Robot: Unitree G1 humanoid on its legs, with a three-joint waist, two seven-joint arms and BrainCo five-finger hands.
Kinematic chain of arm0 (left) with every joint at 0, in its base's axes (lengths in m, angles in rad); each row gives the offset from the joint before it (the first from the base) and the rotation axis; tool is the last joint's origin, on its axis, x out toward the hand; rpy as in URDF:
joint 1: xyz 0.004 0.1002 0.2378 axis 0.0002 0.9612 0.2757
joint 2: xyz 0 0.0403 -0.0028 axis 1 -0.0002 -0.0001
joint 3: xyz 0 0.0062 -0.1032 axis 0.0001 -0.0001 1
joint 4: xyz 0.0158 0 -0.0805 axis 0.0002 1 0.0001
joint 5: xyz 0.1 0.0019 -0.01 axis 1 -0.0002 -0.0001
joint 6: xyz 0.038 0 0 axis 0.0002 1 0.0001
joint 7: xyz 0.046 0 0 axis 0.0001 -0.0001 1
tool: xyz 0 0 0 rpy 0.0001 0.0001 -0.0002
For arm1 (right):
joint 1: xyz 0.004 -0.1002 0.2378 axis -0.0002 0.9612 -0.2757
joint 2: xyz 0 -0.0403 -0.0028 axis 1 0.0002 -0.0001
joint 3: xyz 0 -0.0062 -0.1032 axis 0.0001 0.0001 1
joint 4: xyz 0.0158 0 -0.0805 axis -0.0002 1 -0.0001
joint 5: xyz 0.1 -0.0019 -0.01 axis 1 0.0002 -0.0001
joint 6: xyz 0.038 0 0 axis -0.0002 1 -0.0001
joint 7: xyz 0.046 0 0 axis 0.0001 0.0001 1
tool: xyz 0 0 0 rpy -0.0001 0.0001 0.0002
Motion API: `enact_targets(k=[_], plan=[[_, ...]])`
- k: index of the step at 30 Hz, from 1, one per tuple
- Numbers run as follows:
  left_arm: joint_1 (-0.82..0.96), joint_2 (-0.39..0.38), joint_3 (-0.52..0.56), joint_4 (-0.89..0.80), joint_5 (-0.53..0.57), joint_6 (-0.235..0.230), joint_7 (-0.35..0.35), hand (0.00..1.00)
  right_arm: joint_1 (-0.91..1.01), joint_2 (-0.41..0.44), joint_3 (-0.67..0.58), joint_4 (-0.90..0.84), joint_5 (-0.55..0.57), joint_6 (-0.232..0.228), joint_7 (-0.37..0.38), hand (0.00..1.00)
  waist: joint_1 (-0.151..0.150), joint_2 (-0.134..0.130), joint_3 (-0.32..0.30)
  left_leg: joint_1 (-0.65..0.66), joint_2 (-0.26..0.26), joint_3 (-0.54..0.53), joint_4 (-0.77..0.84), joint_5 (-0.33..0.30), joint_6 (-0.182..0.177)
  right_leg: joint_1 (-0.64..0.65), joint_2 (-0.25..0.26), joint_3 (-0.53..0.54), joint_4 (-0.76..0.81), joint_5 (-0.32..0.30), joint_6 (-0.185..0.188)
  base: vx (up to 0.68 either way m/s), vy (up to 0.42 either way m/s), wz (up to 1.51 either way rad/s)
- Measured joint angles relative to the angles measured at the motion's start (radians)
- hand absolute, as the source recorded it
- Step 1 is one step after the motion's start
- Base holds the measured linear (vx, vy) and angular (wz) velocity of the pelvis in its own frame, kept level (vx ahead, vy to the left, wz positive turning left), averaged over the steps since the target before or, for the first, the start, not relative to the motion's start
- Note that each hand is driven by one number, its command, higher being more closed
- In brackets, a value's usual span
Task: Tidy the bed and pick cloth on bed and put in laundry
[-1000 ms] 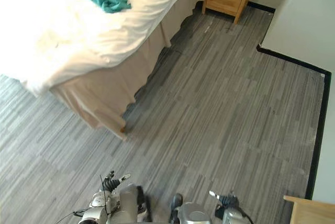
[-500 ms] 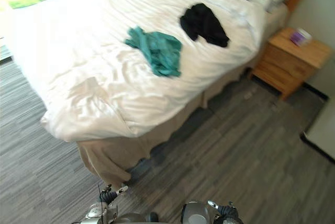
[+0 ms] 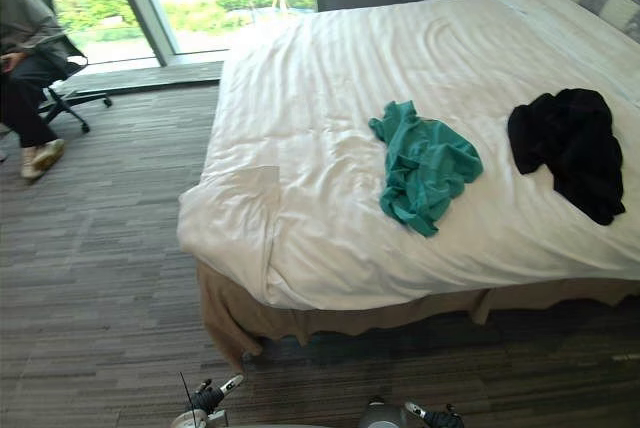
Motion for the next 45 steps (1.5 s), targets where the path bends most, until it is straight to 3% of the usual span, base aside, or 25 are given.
enact_targets(k=[5,9,10,15,18,20,26,29,33,36,40,45], plan=[[-0.001,0.017,0.022,-0.001,-0.204,-0.007,0.015,0.00,0.009,0.007,-0.033,0.002,0.031,-0.001,-0.020,0.00,-0.003,-0.001,-0.004,-0.003,-0.010,0.030,-0.070,0.012,-0.007,0.024,0.006,-0.012,-0.122,0.093,0.014,-0.13,0.040,0.08],[-0.031,0.079,0.195,-0.039,-0.333,-0.011,0.025,0.00,0.042,0.031,-0.076,-0.001,0.041,-0.002,-0.020,0.00,-0.027,-0.004,-0.004,-0.010,-0.011,0.071,-0.088,-0.033,-0.005,0.069,0.021,-0.003,-0.254,0.179,0.016,-0.15,0.047,0.04],[-0.041,0.121,0.259,-0.056,-0.375,-0.013,0.029,0.00,0.056,0.037,-0.076,-0.005,0.052,-0.005,-0.020,0.00,-0.027,-0.019,-0.011,-0.011,-0.020,0.088,-0.080,-0.039,-0.001,0.079,0.021,0.019,-0.296,0.208,0.016,-0.15,0.025,-0.36],[-0.169,0.282,0.378,-0.075,-0.504,-0.055,0.067,0.00,0.113,0.035,-0.076,-0.032,0.067,-0.010,-0.022,0.00,-0.040,-0.009,-0.014,-0.024,-0.018,0.100,-0.074,-0.045,0.001,0.058,0.018,0.033,-0.296,0.217,0.010,-0.11,-0.005,-0.14],[-0.284,0.360,0.375,-0.079,-0.552,-0.073,0.091,0.00,0.130,0.027,-0.073,-0.037,0.079,-0.012,-0.026,0.00,-0.054,0.005,-0.017,-0.034,-0.018,0.093,-0.081,-0.045,0.001,0.049,0.024,0.015,-0.297,0.221,0.005,-0.04,-0.034,0.07],[-0.384,0.422,0.363,-0.079,-0.555,-0.077,0.114,0.00,0.132,0.013,-0.064,-0.053,0.104,-0.016,-0.028,0.00,-0.057,0.030,-0.015,-0.038,-0.010,0.093,-0.091,-0.045,0.000,0.040,0.034,0.014,-0.296,0.221,0.005,0.00,-0.043,-0.02],[-0.605,0.593,0.205,-0.166,-0.494,-0.097,0.174,0.00,0.152,0.012,-0.047,-0.073,0.148,-0.019,-0.029,0.00,-0.059,0.047,-0.018,-0.040,-0.003,0.051,-0.093,-0.042,-0.003,0.042,0.051,0.012,-0.295,0.219,0.001,0.05,0.003,0.01],[-0.705,0.642,0.126,-0.197,-0.355,-0.095,0.200,0.00,0.161,0.013,-0.047,-0.075,0.158,-0.030,-0.028,0.00,-0.061,0.049,-0.019,-0.040,-0.008,0.048,-0.093,-0.030,-0.011,0.044,0.046,0.014,-0.291,0.217,0.006,0.10,0.053,0.03],[-0.871,0.691,-0.021,-0.185,-0.145,-0.052,0.222,0.00,0.159,0.013,-0.048,-0.074,0.176,-0.038,-0.018,0.00,-0.070,0.051,-0.015,-0.040,-0.027,0.049,-0.095,-0.024,-0.018,0.040,0.030,0.018,-0.291,0.220,0.005,0.10,0.060,0.06],[-0.975,0.712,-0.083,-0.155,-0.083,-0.038,0.225,0.00,0.135,0.016,-0.047,-0.072,0.176,-0.039,-0.018,0.00,-0.083,0.045,-0.007,-0.062,-0.034,0.054,-0.091,-0.024,-0.018,0.017,0.022,0.028,-0.291,0.220,0.006,0.02,0.029,-0.05],[-1.161,0.730,-0.159,-0.088,-0.028,-0.023,0.215,0.00,0.049,0.019,-0.042,-0.075,0.176,-0.041,-0.018,0.00,-0.090,0.035,0.084,-0.112,-0.044,0.101,-0.067,-0.023,-0.016,-0.071,0.014,0.085,-0.250,0.229,0.011,-0.06,0.004,-0.33],[-1.276,0.733,-0.200,-0.023,-0.008,-0.004,0.171,0.00,0.027,0.027,-0.004,-0.086,0.176,-0.050,-0.019,0.00,-0.124,0.013,0.177,-0.172,-0.043,0.117,-0.054,-0.022,-0.014,-0.151,0.016,0.108,-0.228,0.239,-0.001,-0.09,-0.035,-0.15]])
